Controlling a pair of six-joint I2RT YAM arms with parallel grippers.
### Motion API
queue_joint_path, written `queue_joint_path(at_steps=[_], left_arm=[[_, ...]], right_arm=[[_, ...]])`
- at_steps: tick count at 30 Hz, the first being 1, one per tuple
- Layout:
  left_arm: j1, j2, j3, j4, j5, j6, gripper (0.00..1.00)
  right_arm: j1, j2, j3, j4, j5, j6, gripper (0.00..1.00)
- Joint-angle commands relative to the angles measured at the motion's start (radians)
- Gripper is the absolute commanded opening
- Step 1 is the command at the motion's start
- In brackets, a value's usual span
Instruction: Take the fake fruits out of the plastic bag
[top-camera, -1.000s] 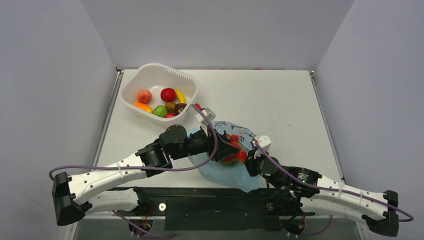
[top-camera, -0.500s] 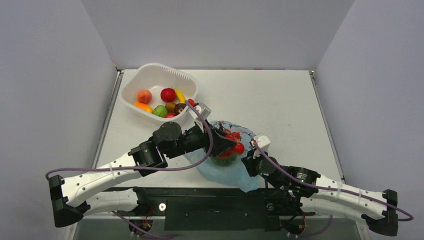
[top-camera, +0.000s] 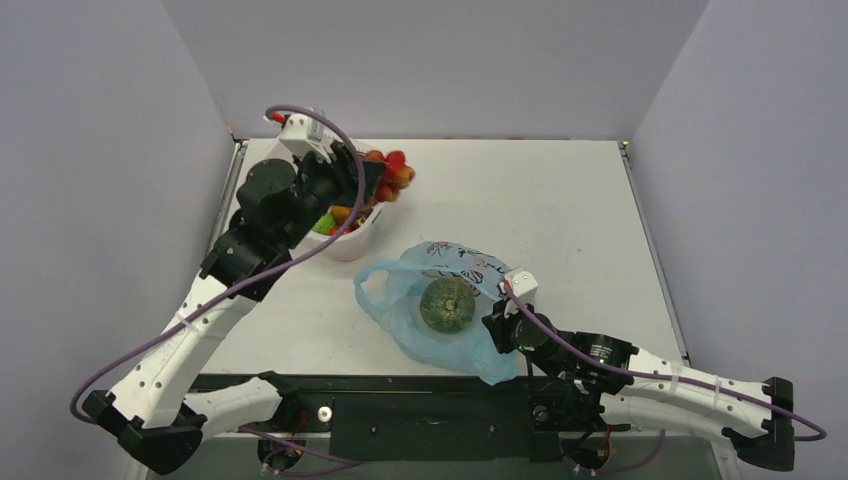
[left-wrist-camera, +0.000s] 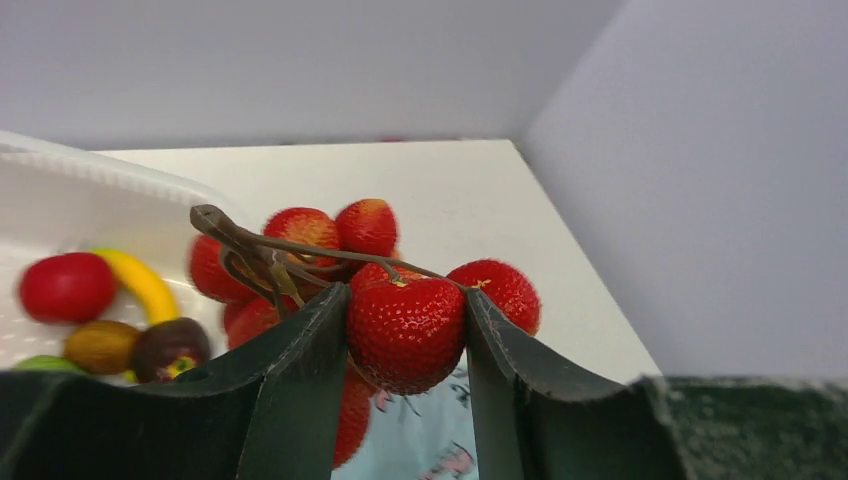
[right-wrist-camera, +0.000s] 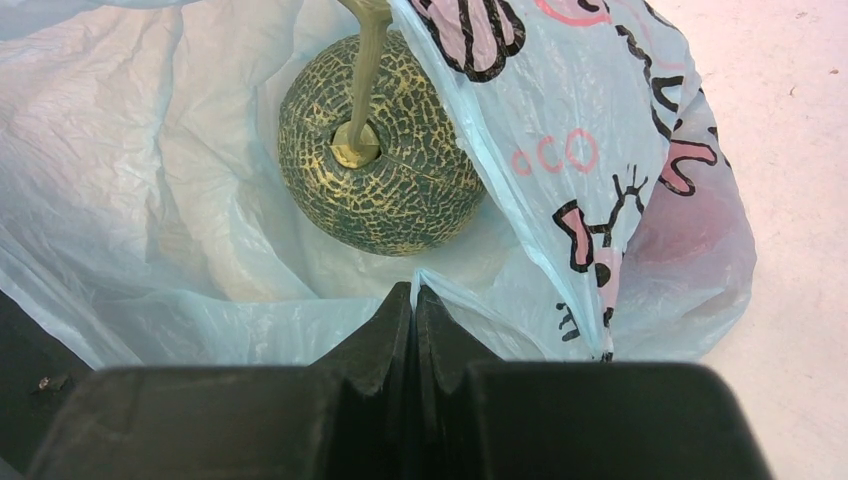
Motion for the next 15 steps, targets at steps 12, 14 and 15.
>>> queue_joint_path(at_steps=[12,14,15], left_arm=[[0.594,0.335,0.064,0.066,0.165,-0.066,0.0],[0.634,0.378,0.065,0.063,0.18,-0.054,0.0],[0.653,0.402,0.065,0.061,0.185,-0.048,0.0]], right_arm=[[0.006,0.016,0.029,0.018,0.031,0.01,0.0],[0.005,0.019,0.029,0.021,0.029,0.007,0.0],[0.006,0.022,0.03,0.021,0.029,0.007,0.0]])
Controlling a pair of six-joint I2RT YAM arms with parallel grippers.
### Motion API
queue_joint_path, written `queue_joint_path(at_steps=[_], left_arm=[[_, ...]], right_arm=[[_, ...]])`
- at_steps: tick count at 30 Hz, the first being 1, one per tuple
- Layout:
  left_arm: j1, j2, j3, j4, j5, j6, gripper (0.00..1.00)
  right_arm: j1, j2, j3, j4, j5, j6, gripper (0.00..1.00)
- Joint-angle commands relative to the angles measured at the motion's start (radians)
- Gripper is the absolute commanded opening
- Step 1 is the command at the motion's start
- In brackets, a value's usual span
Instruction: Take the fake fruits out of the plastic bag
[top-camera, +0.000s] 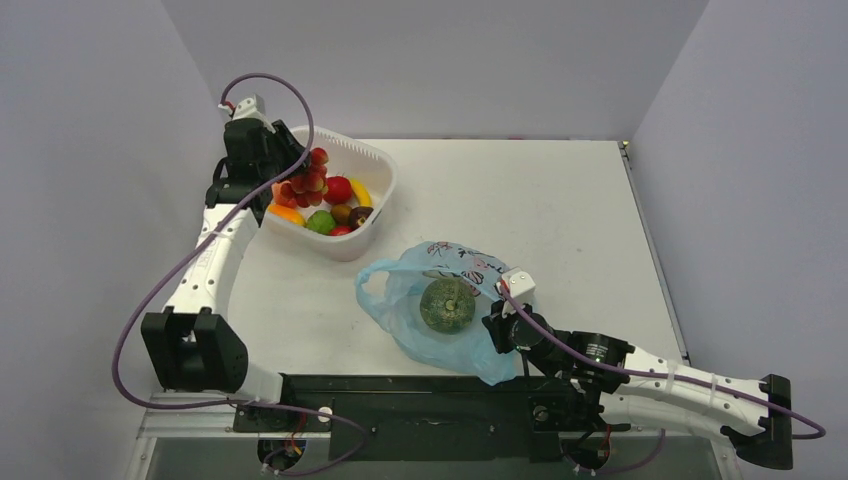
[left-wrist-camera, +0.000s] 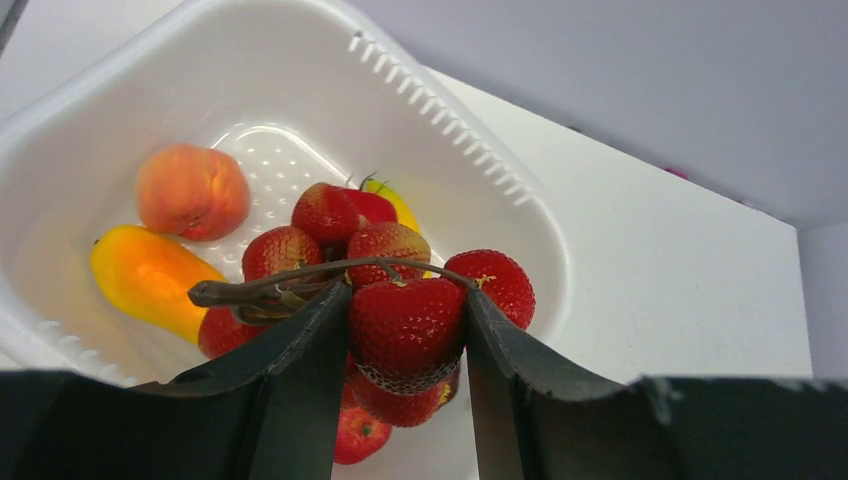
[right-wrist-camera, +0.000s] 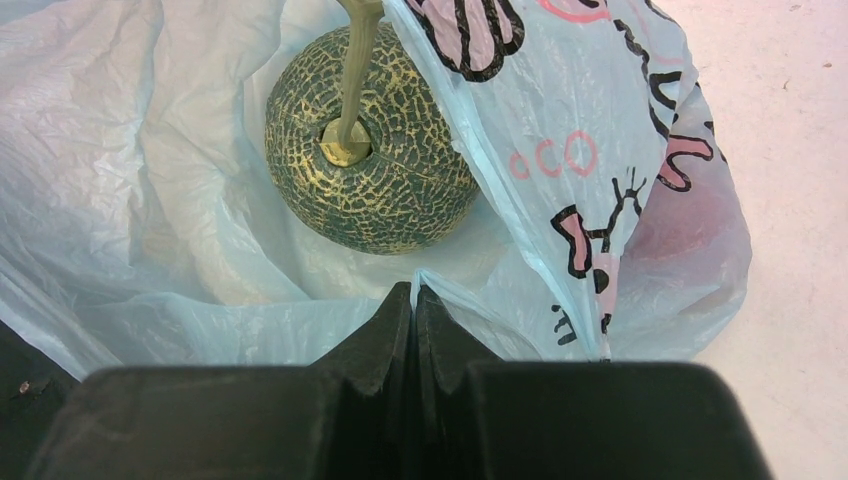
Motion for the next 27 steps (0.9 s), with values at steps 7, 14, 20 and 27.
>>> queue_joint_path(at_steps=[7,14,20,27], left_arm=[[0.08,0.11,-0.071,0.169,0.122,0.011,0.13],[0.126,0.198,-0.054,0.124,0.193,-0.061,0.2],[0.178,0.261,-0.054,0.107,0.238,-0.106,0.21],[0.196,0.314,-0.029,0.081,0.274,-0.11,0.37]], right_arm=[[0.007,0.06,0.048,0.016,0.022,0.007,0.0],[0.007,0.107,0.062,0.006,0.046,0.015,0.0],[0.009,0.126,0.07,-0.003,0.05,0.018,0.0],[0.014,0.141,0.073,-0.006,0.051,0.019,0.0]])
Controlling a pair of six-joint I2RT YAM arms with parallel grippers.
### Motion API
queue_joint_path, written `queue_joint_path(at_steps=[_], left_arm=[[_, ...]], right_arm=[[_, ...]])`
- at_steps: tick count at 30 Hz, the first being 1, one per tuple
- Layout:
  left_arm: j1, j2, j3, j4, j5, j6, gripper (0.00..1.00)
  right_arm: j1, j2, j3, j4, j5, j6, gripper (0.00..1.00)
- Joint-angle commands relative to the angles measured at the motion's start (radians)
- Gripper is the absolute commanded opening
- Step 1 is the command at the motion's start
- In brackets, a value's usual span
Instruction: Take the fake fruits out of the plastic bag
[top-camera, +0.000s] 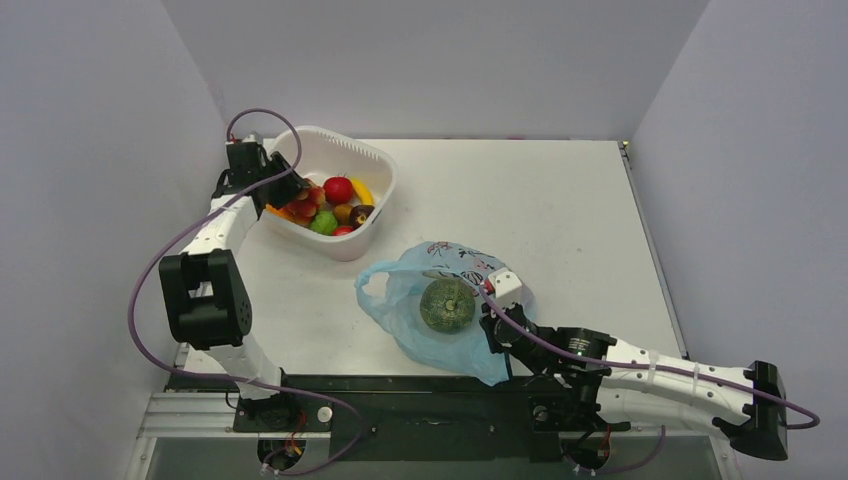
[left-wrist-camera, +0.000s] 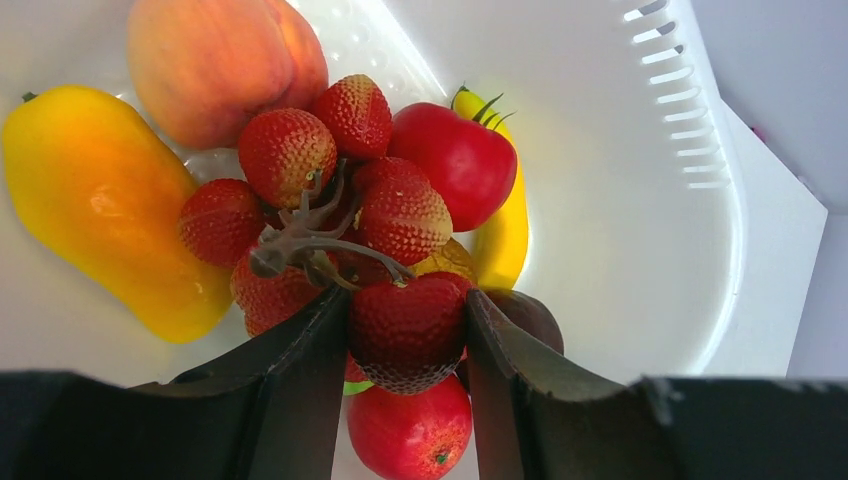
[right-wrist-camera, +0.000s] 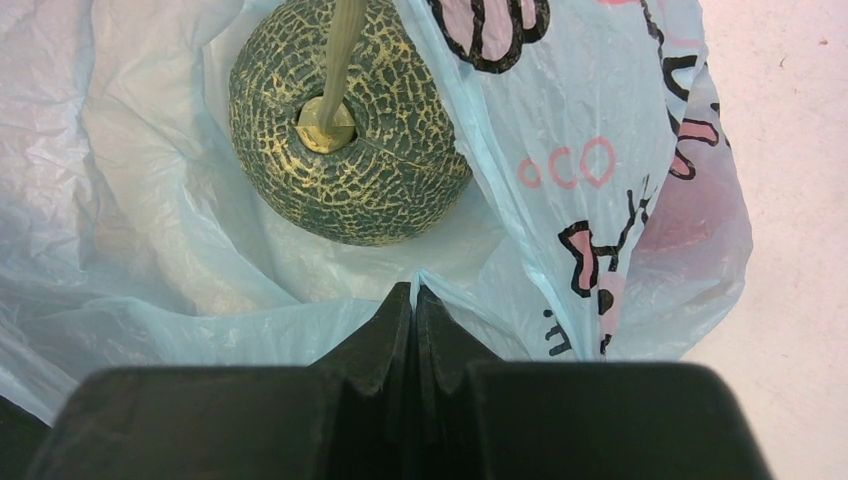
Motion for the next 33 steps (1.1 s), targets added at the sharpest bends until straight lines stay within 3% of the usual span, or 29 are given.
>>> queue_joint_path(at_steps=[1,6,11,24,33], left_arm=[[0.011,0.02,0.054,0.02,0.057,-0.012,0.4],[0.012,0.009,0.051,0.025,0.083,-0.011,0.6],[0.013,-0.032,0.025,0.044,0.076,0.004,0.7],[-0.005,-0.111,-0.009,0.052,0.018,0.082,0.72],[-0.087,-0.289,-0.095,0.144,-0.064,0.202,0.8]], right_arm=[[0.014,0.019,0.044,0.01,0.037,0.014,0.0],[0.024,0.037,0.05,0.008,0.049,0.016,0.0],[0.041,0.039,0.052,0.006,0.056,0.018,0.0],[0.054,0.007,0.041,0.012,0.075,0.018,0.0],[0.06,-0.055,0.023,0.022,0.085,0.018,0.0]])
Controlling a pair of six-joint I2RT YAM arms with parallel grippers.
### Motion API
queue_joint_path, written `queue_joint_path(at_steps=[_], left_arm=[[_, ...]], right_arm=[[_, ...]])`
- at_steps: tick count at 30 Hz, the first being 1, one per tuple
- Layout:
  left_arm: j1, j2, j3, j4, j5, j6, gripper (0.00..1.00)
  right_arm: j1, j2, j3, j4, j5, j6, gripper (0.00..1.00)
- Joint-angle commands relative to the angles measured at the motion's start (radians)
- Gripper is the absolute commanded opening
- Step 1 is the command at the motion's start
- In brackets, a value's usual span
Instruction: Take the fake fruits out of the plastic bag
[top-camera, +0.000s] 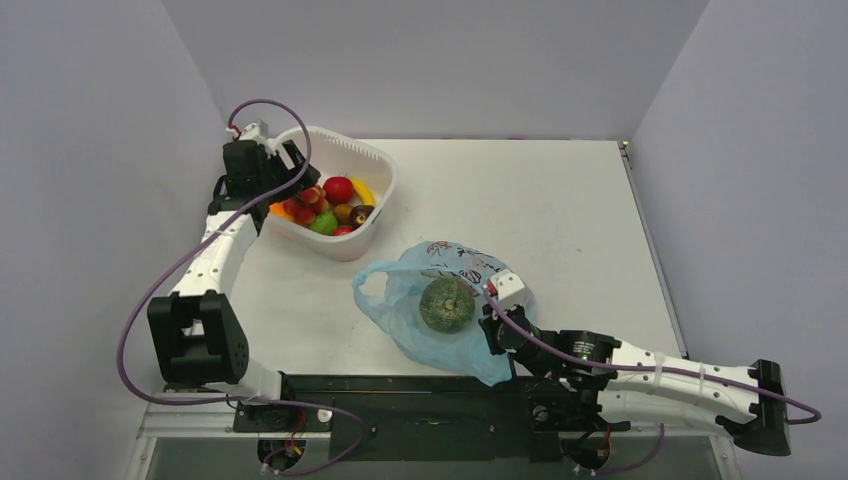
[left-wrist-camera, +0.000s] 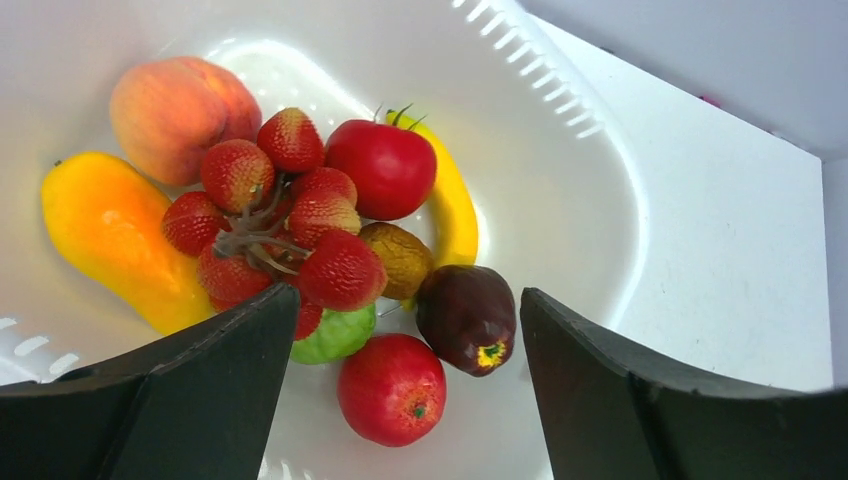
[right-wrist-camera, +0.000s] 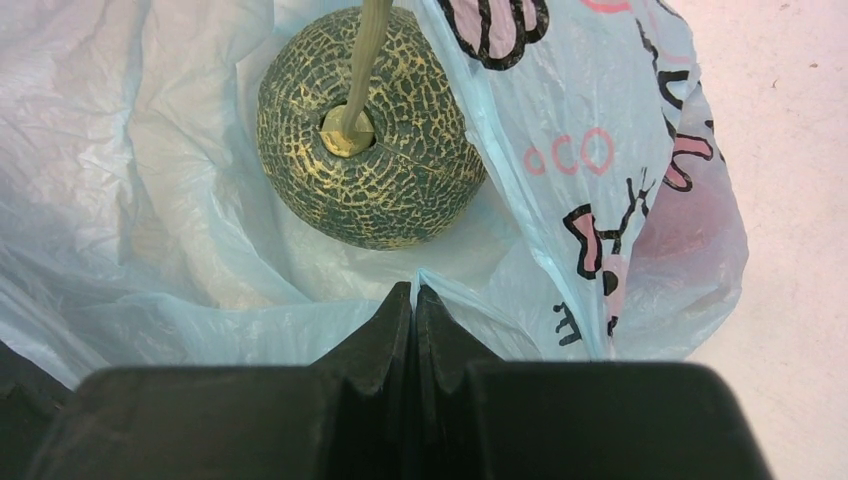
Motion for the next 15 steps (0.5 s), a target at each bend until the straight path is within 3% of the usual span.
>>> queue_joint_path(at_steps=[1,8,12,15], left_arm=[[-0.044,-0.132,-0.021,0.1,-0.079,0.113,0.81],[-0.201,-0.238,-0.055,0.133,-0.132,0.161,0.89],[-0.22,-0.226,0.001,0.098,0.137,-0.015,0.86],[-0.254,-0.287,-0.069,0.172,0.246,-0.184,0.84]], right_arm=[[0.011,-0.051,0.013,0.024,0.04,0.007,0.0],[0.015,-0.105,-0.004,0.033,0.029,0.003,0.0],[0.015,-0.124,-0.01,0.039,0.017,-0.001,0.0],[0.015,-0.121,-0.01,0.041,0.023,-0.002,0.0]])
